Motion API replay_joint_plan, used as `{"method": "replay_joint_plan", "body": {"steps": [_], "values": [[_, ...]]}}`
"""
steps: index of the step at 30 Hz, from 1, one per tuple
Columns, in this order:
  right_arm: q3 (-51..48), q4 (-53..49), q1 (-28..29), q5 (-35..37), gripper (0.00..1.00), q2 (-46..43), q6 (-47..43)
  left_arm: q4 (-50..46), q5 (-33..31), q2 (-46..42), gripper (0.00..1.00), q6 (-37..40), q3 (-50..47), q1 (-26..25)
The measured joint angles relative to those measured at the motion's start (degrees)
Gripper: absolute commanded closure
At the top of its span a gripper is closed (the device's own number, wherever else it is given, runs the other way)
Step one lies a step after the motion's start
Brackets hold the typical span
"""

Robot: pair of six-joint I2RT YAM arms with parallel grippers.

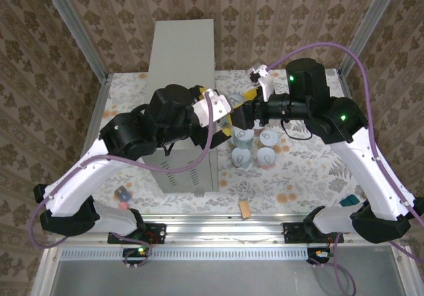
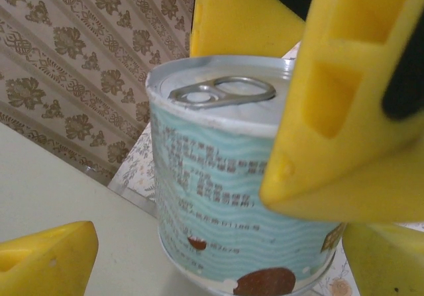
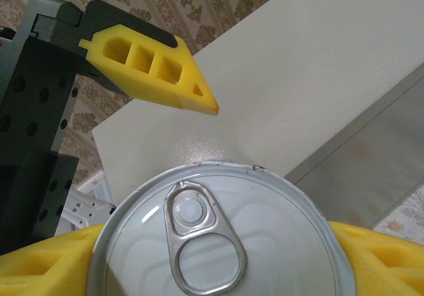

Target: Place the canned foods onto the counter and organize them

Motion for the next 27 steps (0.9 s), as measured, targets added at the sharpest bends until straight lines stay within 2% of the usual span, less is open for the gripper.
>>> {"method": "replay_joint_plan", "body": {"steps": [16, 22, 27], "values": [[0.0, 2.51, 2.62, 6.45, 0.34, -0.26, 3.23, 6.54, -0.72, 1.92, 0.12, 0.24, -0.5, -0.31], [-1.68, 4.42, 2.62, 8.22, 0.34, -0.96, 5.77, 12.09, -0.7, 1.22, 0.18, 0.24, -4.28, -0.33], [-2.75, 4.85, 2.62, 9.22, 0.34, -1.07, 6.29, 15.43, -0.87, -0.07, 0.29, 0.24, -7.93, -0.2]]}}
